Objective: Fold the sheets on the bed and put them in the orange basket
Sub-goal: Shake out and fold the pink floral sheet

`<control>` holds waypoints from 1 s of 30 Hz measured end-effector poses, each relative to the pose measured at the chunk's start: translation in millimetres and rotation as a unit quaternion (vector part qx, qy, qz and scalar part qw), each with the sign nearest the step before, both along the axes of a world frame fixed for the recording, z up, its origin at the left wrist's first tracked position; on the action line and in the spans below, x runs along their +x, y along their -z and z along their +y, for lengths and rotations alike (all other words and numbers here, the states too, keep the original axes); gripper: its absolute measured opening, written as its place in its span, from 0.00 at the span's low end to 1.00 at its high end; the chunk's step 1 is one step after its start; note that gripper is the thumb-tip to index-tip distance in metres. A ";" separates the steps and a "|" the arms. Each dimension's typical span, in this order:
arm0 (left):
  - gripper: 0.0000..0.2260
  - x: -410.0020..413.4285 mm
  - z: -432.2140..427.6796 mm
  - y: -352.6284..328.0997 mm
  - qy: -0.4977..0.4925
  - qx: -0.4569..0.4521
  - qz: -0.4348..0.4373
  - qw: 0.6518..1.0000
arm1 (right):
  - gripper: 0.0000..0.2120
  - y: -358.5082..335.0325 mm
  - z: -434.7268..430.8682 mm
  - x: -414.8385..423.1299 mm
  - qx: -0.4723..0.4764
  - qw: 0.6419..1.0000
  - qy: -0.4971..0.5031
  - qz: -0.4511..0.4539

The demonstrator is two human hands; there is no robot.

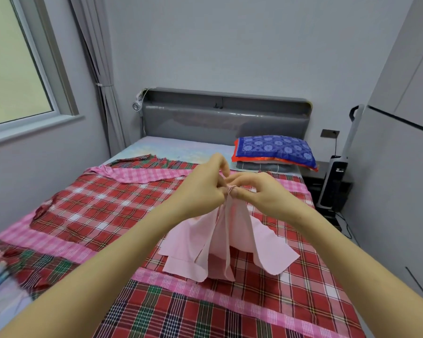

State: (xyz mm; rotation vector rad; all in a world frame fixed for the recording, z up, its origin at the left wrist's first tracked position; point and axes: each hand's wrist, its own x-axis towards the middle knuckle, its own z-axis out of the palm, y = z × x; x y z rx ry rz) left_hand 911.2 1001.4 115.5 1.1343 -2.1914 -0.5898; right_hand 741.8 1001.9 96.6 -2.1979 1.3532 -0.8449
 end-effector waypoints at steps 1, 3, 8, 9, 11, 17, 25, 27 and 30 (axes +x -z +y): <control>0.11 0.9 -1.2 -0.1 -0.004 0.001 -0.001 1.000 | 0.07 1.1 -1.3 -0.9 -0.016 1.000 0.006 0.004; 0.10 3.5 -2.9 1.3 -0.020 0.007 0.019 1.000 | 0.07 1.2 -2.4 1.0 -0.084 0.996 0.012 0.032; 0.10 8.2 -9.0 11.7 -0.067 -0.027 0.153 0.986 | 0.06 -22.8 -4.3 14.0 -0.208 0.978 0.017 -0.018; 0.10 7.9 -11.0 12.0 -0.073 -0.039 0.176 0.981 | 0.06 -31.8 -4.4 16.8 -0.211 0.976 0.024 -0.037; 0.08 7.5 -17.3 7.0 -0.084 -0.074 0.216 0.970 | 0.07 -56.3 -6.1 23.7 -0.200 0.976 0.033 -0.083; 0.04 7.4 -35.0 -29.4 -0.080 -0.236 0.213 0.945 | 0.11 -164.8 -19.6 37.2 -0.245 0.944 0.025 -0.222; 0.07 14.8 -34.9 -72.4 -0.074 -0.182 0.285 0.938 | 0.14 -223.4 -29.7 40.8 -0.379 0.915 0.063 -0.125; 0.08 18.0 -28.9 -68.5 -0.058 -0.147 0.284 0.946 | 0.14 -214.7 -29.3 36.9 -0.359 0.921 0.062 -0.142; 0.09 19.4 -19.1 -56.6 -0.046 -0.123 0.309 0.942 | 0.13 -199.2 -27.5 29.6 -0.325 0.929 0.072 -0.161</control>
